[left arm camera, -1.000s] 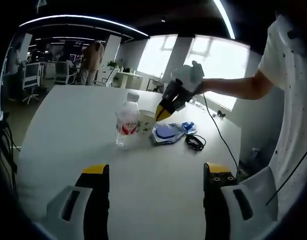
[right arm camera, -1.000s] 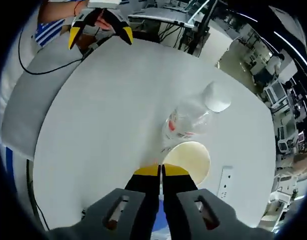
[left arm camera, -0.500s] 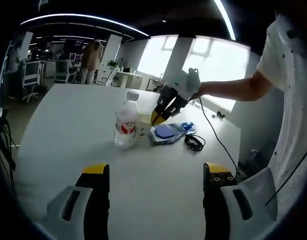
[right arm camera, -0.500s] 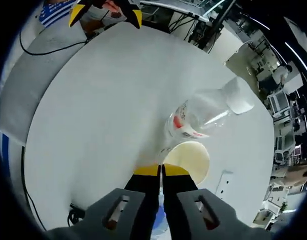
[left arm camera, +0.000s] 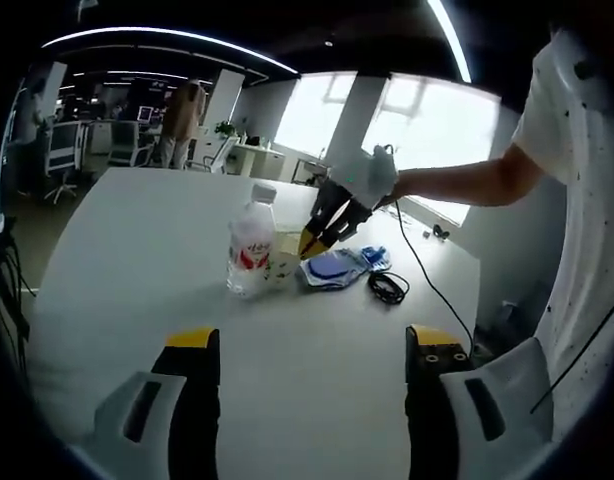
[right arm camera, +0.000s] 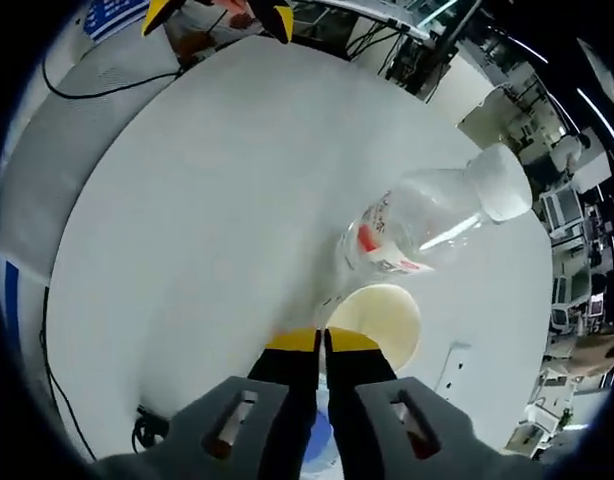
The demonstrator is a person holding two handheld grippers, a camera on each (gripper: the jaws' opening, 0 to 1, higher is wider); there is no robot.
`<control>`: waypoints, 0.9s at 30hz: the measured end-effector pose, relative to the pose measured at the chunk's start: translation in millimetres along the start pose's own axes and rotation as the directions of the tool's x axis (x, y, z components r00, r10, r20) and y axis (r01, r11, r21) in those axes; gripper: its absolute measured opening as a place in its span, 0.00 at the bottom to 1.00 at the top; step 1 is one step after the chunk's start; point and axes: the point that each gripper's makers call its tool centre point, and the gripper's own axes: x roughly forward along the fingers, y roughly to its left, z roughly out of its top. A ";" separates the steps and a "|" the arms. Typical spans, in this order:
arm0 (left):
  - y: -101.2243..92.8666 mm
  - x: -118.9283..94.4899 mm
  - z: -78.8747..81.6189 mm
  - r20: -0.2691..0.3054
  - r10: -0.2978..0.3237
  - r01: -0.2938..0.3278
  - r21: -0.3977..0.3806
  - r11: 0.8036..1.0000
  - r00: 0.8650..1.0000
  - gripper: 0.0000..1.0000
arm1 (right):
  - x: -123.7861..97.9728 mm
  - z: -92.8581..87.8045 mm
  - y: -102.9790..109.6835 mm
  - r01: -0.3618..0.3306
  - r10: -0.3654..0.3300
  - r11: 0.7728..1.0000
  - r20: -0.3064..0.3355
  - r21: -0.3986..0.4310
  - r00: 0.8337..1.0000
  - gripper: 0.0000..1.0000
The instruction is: Arrange the tabletop items into an orderly group along one side of the table until the central work area is clear of visible clutter.
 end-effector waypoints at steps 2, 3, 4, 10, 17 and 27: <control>0.5 -0.2 -0.8 -0.003 0.002 -0.002 0.000 1.000 1.000 0.77 | -0.3 1.0 0.4 0.001 -0.001 1.000 0.007 0.002 1.000 0.04; 0.5 -0.3 -1.1 -0.003 0.002 -0.002 0.001 1.000 1.000 0.77 | -0.5 0.8 0.6 0.000 0.000 1.000 0.005 0.006 1.000 0.05; 0.4 -0.4 -1.3 -0.003 0.002 -0.002 -0.001 1.000 1.000 0.77 | -0.4 1.3 1.1 -0.003 0.003 1.000 0.009 0.012 1.000 0.07; -1.0 -1.4 -2.0 -0.002 0.003 -0.003 0.000 1.000 1.000 0.77 | -1.7 -0.4 -0.6 0.008 -0.008 1.000 0.005 0.013 1.000 0.16; -2.4 -2.9 -0.1 0.001 0.004 -0.004 0.004 1.000 1.000 0.77 | -5.6 1.3 -2.3 0.021 -0.021 1.000 0.013 0.021 1.000 0.22; -5.4 -6.4 3.8 0.004 0.005 -0.005 0.015 1.000 1.000 0.78 | -11.5 5.3 -1.0 0.041 -0.043 0.998 0.034 0.053 0.999 0.34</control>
